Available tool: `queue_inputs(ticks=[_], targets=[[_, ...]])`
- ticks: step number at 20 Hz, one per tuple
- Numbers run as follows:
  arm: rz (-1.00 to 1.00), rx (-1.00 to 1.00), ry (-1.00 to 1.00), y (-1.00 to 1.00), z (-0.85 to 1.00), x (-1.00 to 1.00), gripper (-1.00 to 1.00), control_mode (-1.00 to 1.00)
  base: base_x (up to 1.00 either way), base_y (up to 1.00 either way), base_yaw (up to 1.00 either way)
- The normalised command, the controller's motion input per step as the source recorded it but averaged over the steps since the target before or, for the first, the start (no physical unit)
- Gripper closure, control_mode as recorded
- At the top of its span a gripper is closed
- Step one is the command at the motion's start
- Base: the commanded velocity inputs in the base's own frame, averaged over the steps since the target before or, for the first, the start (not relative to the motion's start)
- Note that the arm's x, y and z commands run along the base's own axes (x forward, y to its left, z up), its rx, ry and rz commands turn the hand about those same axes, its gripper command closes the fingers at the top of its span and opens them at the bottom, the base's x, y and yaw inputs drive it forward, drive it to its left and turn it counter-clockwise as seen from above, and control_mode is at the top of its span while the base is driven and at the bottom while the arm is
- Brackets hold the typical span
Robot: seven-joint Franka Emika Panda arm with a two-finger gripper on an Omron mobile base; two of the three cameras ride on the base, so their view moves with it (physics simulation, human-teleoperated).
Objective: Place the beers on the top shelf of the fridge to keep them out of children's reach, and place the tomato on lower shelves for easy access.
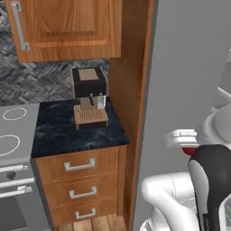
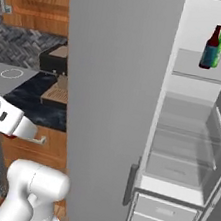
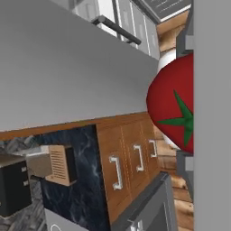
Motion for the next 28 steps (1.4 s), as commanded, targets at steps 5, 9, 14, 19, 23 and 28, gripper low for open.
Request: queue_inputs(ticks=[5, 9, 14, 19, 23, 28], targets=[[0.00, 0.00, 0.00, 0.00, 0.00, 0.00, 1.00, 1.00, 0.00, -0.76, 0.00], [0.00, 0.00, 0.00, 0.00, 0.00, 0.00, 1.00, 1.00, 0.00, -0.69, 0.00], [0.00, 0.00, 0.00, 0.00, 0.00, 0.00, 1.00, 1.00, 0.00, -0.65, 0.00], [0.00, 0.00, 0.00, 0.00, 0.00, 0.00, 1.00, 1.00, 0.00, -0.57, 0.00], [0.00, 0.00, 0.00, 0.00, 0.00, 0.00, 1.00, 1.00, 0.00, -0.43, 0.00], [0.00, 0.00, 0.00, 0.00, 0.00, 0.00, 1.00, 1.00, 0.00, -0.33, 0.00]])
